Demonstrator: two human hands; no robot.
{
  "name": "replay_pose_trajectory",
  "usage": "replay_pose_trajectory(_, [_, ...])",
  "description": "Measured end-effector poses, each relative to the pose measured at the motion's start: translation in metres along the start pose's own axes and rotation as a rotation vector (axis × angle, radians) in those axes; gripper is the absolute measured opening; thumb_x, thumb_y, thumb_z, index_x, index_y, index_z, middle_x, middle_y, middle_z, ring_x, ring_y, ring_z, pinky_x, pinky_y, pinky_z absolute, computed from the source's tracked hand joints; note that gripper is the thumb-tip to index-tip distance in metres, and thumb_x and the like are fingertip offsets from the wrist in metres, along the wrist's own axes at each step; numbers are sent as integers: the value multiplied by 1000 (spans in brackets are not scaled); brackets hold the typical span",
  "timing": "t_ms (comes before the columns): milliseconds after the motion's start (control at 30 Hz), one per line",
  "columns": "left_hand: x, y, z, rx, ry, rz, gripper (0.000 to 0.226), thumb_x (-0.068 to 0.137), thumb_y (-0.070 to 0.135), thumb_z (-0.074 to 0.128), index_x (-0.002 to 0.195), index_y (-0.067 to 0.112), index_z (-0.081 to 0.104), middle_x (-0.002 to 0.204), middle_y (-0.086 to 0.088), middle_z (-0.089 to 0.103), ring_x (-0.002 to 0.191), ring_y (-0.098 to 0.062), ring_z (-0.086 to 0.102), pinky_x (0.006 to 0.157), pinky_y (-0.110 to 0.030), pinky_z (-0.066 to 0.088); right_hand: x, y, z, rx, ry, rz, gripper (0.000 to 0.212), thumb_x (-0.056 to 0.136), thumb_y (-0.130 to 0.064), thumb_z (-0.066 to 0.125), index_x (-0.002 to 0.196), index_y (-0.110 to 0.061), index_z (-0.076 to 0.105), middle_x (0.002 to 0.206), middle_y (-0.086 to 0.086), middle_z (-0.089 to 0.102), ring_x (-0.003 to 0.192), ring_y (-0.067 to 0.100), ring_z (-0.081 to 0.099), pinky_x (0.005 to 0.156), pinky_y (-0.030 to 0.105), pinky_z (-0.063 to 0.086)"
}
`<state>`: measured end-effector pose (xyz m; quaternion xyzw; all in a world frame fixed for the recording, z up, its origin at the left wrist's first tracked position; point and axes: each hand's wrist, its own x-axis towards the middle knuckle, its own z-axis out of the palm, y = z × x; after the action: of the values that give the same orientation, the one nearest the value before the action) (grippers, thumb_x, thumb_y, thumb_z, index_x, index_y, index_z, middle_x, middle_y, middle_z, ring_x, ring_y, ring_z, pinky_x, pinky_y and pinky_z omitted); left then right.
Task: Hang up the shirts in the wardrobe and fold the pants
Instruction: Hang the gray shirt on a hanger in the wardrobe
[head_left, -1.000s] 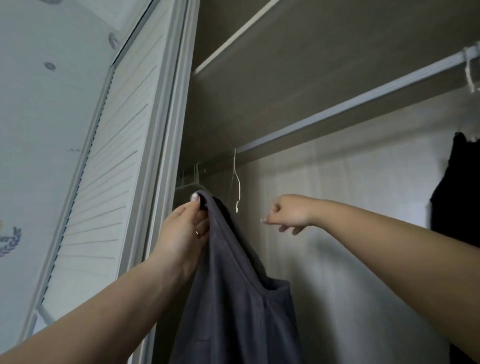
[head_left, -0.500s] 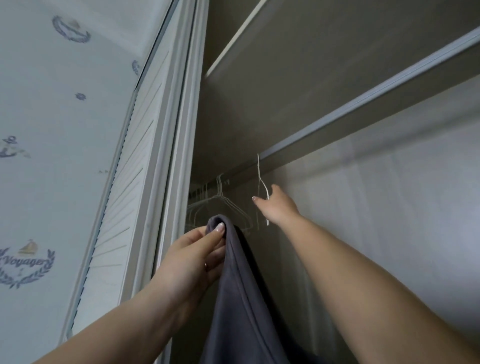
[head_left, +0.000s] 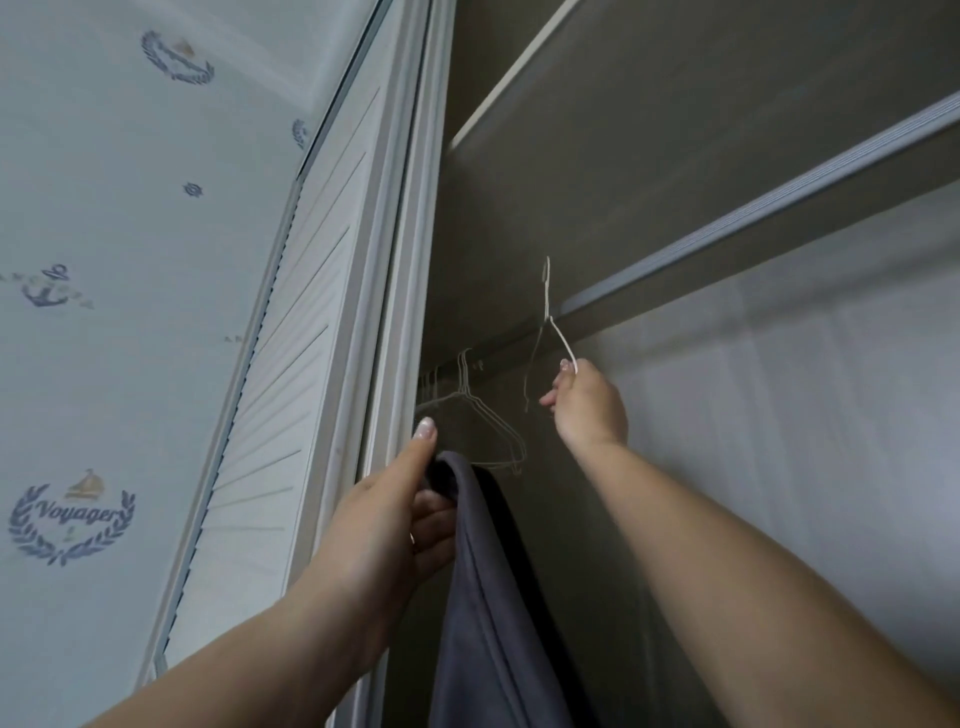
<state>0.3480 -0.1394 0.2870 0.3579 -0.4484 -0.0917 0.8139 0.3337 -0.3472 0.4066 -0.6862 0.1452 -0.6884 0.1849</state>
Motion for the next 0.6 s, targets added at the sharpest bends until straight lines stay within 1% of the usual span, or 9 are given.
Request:
replay_pose_trajectory(67, [-2,-4,-6,21,4,-20,35,85,39,63,59,19,52,47,2,36,38,-9,36,36,-17,38,-7,-1,-10,-68,12,-68,33,101,-35,31,84,-17,52,79,2,69,79,26,61,62,29,37])
replay_pose_trajectory(133, [-6,-7,-9,25,-7,-48,26,86,30,64,67,14,56,54,-3,47,44,-12,46,39,-19,43,-20,0,-23,-115,-18,-138,33,101,-37,31,84,-17,53,82,5,67,79,28,60,63,32,40])
replay_pose_trajectory(200, [-9,-11,-10,8,-19,-58,19,87,17,63,70,11,60,58,-5,56,46,-12,58,43,-21,49,-38,2,-37,-145,-63,-199,34,101,-36,32,88,-14,55,86,7,66,82,29,59,70,36,45])
replay_pose_trajectory(233, [-11,-12,-9,10,-33,-66,17,87,13,62,70,10,63,61,-5,60,49,-12,62,47,-22,52,-49,4,-46,-149,-84,-217,33,100,-36,33,88,-14,56,85,5,65,82,28,59,71,36,45])
replay_pose_trajectory(300, [-17,-14,-6,29,-74,-79,15,88,7,60,76,8,68,63,-5,66,51,-9,64,53,-22,55,-72,7,-66,-125,-119,-242,30,100,-35,34,86,-17,54,79,0,61,79,25,58,67,34,42])
replay_pose_trajectory(400, [-24,-16,-3,27,-74,-112,14,90,1,56,84,7,67,64,-5,70,56,-9,67,54,-21,56,-110,8,-104,-103,-155,-265,29,100,-36,34,76,-27,48,70,-5,56,70,16,56,61,32,42])
replay_pose_trajectory(467, [-30,-19,-1,33,-61,-138,15,90,0,58,84,9,68,67,-4,70,58,-10,68,52,-20,55,-135,5,-129,-89,-182,-276,30,100,-35,35,73,-31,46,68,-6,56,70,13,57,63,28,43])
replay_pose_trajectory(533, [-36,-26,1,92,-56,-158,11,89,7,62,81,12,69,68,-3,71,59,-10,67,50,-19,53,-161,2,-153,-43,-202,-267,29,100,-32,37,74,-31,49,66,-7,55,70,14,57,67,30,44])
replay_pose_trajectory(600, [-43,-36,1,205,-71,-172,9,87,13,67,78,16,70,70,0,70,63,-10,65,56,-19,52,-186,-2,-173,-2,-213,-255,27,97,-35,37,77,-27,53,65,-7,55,68,8,55,66,22,42])
